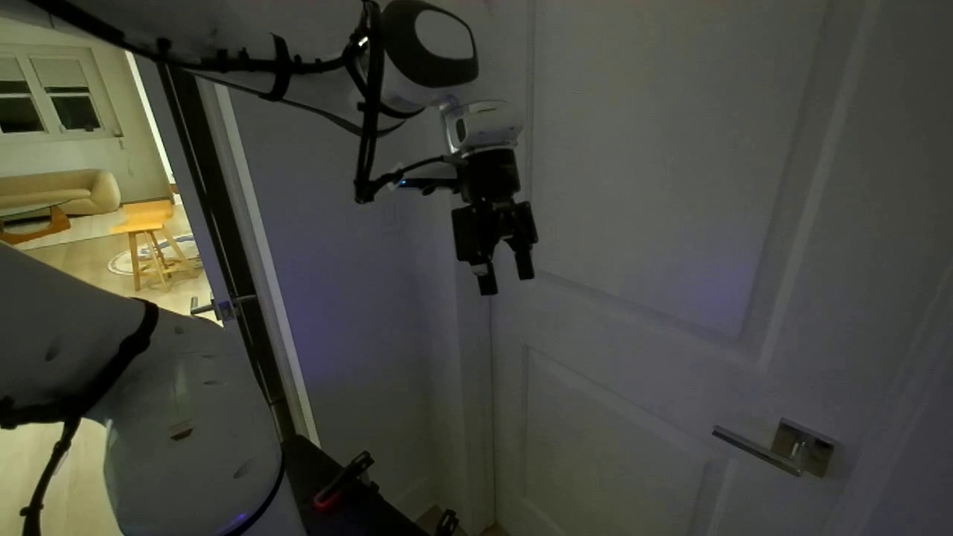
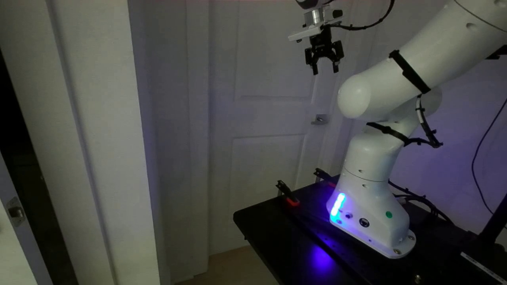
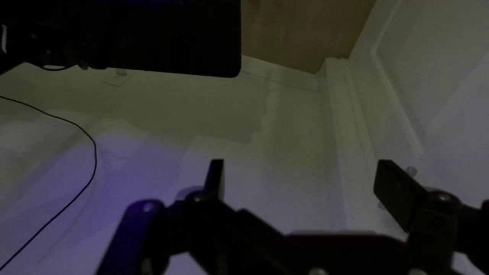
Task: Open the door
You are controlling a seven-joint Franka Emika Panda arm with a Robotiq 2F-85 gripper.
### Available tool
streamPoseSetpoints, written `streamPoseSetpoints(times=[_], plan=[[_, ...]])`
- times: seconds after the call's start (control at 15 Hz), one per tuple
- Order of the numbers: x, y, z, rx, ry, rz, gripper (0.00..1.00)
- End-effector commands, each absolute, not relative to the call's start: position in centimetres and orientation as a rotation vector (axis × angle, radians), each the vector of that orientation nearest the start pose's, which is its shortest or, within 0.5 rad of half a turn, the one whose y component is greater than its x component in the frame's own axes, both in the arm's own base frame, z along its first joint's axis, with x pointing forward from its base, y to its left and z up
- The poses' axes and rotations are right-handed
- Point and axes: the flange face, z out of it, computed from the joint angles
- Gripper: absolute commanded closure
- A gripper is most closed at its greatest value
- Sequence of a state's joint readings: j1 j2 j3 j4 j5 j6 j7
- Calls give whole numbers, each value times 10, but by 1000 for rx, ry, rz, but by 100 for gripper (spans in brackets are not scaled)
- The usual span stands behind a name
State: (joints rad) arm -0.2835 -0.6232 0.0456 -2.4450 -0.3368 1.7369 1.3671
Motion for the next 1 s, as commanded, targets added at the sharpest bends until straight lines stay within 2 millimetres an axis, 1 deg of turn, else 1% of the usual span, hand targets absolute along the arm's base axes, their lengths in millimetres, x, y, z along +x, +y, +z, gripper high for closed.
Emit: streamPoseSetpoints(times=[0.0,0.2,0.4,0.73,0.93], plan=[[345,-150,504,-2321,2580,-360,0],[351,-176,494,-2233,2643,-446,0],[360,-193,483,-2187,2676,-506,0],[380,-220,450,-2156,2695,-588,0],[389,-243,427,-2135,2707,-605,0]])
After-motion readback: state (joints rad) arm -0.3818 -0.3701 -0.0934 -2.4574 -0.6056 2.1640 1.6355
